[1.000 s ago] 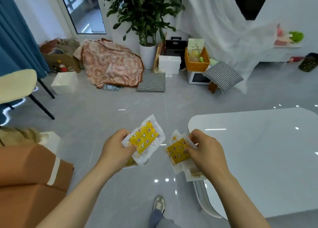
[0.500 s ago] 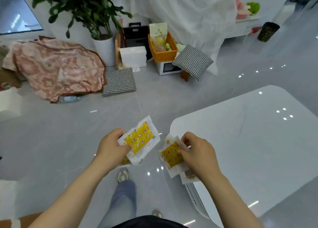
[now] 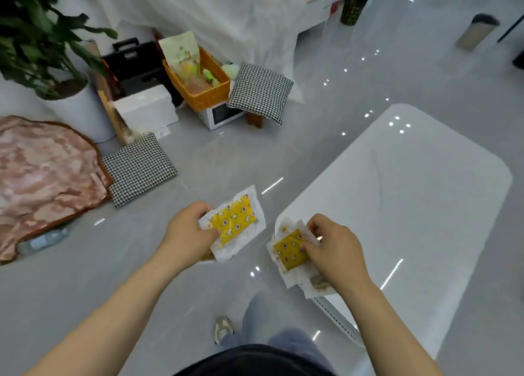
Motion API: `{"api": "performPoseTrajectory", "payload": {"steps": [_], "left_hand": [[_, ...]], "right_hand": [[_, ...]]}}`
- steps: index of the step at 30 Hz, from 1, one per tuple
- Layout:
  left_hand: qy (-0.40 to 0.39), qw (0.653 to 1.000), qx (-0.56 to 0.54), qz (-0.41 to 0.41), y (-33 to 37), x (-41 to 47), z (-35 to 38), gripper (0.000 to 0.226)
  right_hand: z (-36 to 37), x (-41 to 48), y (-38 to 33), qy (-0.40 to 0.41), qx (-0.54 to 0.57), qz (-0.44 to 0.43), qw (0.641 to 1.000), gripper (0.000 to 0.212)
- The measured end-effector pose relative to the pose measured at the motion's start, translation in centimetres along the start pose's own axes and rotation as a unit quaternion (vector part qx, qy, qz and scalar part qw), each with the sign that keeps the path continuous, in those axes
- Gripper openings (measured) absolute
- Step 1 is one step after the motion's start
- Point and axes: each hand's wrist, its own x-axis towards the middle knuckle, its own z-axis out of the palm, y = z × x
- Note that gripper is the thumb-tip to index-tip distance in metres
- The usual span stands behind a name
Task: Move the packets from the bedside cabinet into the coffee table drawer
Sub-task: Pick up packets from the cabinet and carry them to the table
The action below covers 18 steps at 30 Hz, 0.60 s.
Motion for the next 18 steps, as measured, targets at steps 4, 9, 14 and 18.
{"api": "performPoseTrajectory", "payload": {"steps": [4,9,14,18], "left_hand": [[-0.05,0.998,0.018,0.028,1.9,6.5,-0.3,0.027],[-0.074,0.992,0.066,0.072,7.1,17.0,0.1,0.017],[-0.093,0.989,0.09,0.076,9.5,20.9,0.4,0.011],[-0.12,0.983,0.108,0.087,12.7,27.1,1.4,0.011]], "right_hand": [[-0.3,4.1,-0.6,0.018,0.011,0.048,0.999,0.015],[-1.7,13.0,-0.8,0.052,0.046,0.094,0.993,0.012],[-3.4,16.7,-0.5,0.061,0.054,0.107,0.991,0.011],[-5.2,21.9,0.0,0.073,0.057,0.139,0.986,0.012]]}}
